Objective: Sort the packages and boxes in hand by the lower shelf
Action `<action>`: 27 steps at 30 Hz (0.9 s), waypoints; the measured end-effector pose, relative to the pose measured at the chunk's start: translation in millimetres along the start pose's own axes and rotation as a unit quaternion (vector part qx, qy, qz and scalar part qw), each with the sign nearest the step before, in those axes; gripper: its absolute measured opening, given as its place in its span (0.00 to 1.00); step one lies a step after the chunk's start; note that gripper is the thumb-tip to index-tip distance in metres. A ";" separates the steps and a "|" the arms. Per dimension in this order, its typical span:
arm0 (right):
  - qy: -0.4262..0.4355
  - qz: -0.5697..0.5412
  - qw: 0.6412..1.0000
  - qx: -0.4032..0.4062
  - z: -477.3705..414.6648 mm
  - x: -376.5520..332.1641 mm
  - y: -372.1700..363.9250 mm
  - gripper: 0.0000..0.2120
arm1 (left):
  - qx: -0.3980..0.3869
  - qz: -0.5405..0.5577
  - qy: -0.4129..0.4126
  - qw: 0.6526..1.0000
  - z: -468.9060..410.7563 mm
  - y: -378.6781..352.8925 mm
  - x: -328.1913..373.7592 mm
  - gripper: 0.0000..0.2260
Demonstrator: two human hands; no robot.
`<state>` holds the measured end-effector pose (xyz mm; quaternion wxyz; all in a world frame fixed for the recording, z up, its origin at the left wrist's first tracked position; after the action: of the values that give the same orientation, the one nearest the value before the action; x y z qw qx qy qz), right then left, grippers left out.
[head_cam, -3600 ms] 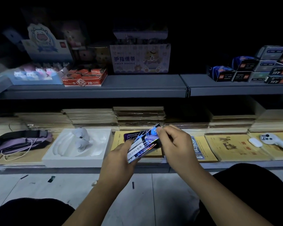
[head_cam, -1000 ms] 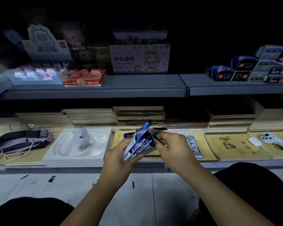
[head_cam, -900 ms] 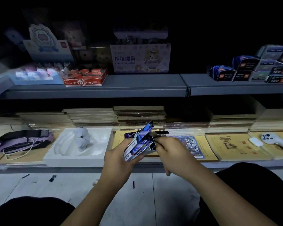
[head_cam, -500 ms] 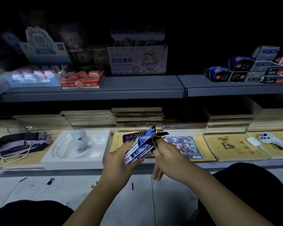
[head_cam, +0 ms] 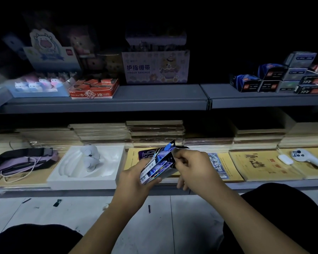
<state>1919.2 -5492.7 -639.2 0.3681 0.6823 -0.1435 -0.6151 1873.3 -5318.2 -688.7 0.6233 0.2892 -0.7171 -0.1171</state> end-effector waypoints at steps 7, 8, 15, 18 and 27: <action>-0.065 -0.077 0.994 -0.040 -2.2 11.3 -3.0 0.10 | 0.000 -0.013 -0.021 1.000 1.3 -0.6 2.0 0.22; -0.069 -0.085 0.993 -0.045 -2.8 13.3 -4.2 0.11 | 0.001 -0.015 -0.023 1.000 1.4 -0.3 2.5 0.22; -0.030 -0.029 0.999 -0.009 -1.4 11.4 -3.0 0.11 | 0.003 -0.023 0.005 1.000 1.5 -1.3 -0.6 0.21; 0.068 0.017 0.992 0.108 2.1 -5.9 16.5 0.08 | 0.012 -0.019 0.028 0.999 0.4 1.6 -3.9 0.21; 0.112 -0.094 0.980 0.132 7.5 -18.8 -1.9 0.17 | 0.006 -0.064 0.003 0.998 2.1 -6.0 -0.9 0.20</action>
<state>1907.9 -5481.7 -626.5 0.2292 0.7999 -0.1165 -0.5423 1872.9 -5322.9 -693.1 0.6149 0.3384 -0.6960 -0.1514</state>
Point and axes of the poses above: each hand's wrist, its own z-axis away from the middle knuckle, its own y-axis out of the back of the hand, x = y × z, the point moved 8 cm from there along -z, towards the middle knuckle, and after that the axes turned 5 degrees about z, right-handed, at the moved point
